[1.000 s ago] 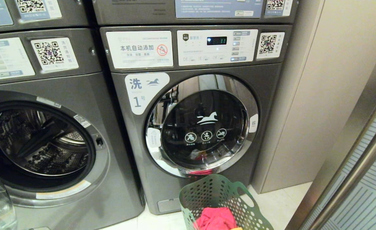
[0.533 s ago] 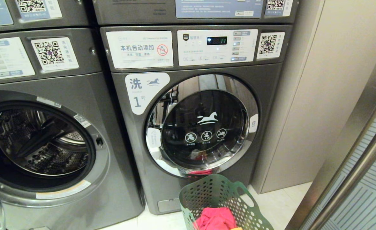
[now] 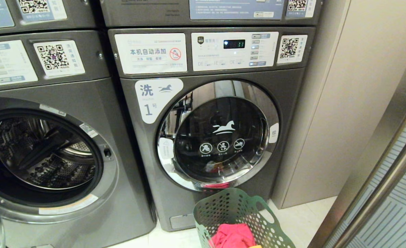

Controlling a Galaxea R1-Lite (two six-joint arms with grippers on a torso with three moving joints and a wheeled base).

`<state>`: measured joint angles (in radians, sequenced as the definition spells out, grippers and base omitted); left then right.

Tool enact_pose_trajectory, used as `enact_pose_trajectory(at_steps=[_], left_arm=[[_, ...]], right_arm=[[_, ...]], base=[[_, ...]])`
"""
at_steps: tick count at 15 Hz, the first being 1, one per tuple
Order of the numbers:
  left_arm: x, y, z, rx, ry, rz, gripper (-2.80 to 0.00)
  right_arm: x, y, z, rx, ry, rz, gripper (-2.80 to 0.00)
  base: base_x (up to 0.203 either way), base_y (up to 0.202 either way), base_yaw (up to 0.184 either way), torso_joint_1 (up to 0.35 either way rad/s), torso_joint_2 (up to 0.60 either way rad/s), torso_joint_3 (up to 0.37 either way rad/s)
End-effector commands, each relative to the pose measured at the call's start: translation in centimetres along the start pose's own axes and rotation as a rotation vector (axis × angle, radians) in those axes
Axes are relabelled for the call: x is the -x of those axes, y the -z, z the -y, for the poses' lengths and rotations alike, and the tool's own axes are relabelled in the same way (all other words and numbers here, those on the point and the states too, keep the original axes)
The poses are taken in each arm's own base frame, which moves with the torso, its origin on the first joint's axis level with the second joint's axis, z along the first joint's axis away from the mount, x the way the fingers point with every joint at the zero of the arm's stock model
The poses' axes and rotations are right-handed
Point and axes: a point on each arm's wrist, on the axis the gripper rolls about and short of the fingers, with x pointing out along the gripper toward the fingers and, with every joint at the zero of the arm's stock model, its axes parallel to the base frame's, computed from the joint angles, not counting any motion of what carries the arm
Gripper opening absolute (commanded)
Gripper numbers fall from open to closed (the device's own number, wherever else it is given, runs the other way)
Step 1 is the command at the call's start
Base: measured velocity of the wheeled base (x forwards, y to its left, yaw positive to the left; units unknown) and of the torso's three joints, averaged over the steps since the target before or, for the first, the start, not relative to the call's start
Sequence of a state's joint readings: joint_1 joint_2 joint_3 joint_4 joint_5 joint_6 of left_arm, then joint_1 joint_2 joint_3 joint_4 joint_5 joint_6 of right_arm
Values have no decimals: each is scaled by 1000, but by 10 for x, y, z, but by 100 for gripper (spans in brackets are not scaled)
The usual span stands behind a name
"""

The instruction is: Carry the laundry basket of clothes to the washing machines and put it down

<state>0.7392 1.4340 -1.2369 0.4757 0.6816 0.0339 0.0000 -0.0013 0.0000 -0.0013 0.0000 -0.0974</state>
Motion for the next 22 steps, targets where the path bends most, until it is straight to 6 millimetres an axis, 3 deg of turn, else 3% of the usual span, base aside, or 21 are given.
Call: enact_pose_trajectory(at_steps=[1,8,14,16,17,18,20,22], left_arm=[[-27,2,10,-33,-235,-83,-280],[-67,-15,-5,63,-370,-125,-280],[-171,-34,-45,211,-555,-196,-280],[-194,-37,-67,260,-591,-203,-280],[-190,-38,-70,269,-563,-191,-280],[-173,-42,-75,287,-523,-159,-280],[-126,-42,-76,288,-403,-94,-280],[-71,-28,-61,235,-240,-30,-280]], right_arm=[[0,0,0,1,0,-1,-280],[0,0,0,1,0,-1,-280],[0,0,0,1,0,-1,-280],[0,0,0,1,0,-1,-280],[0,0,0,1,0,-1,-280],[0,0,0,1,0,-1,-280],[0,0,0,1,0,-1,-280],[0,0,0,1,0,-1,-280]], base=[[0,0,0,0,0,0],[0,0,0,0,0,0],[0,0,0,0,0,0],[0,0,0,0,0,0],[0,0,0,0,0,0],[0,0,0,0,0,0],[0,0,0,0,0,0],[0,0,0,0,0,0]])
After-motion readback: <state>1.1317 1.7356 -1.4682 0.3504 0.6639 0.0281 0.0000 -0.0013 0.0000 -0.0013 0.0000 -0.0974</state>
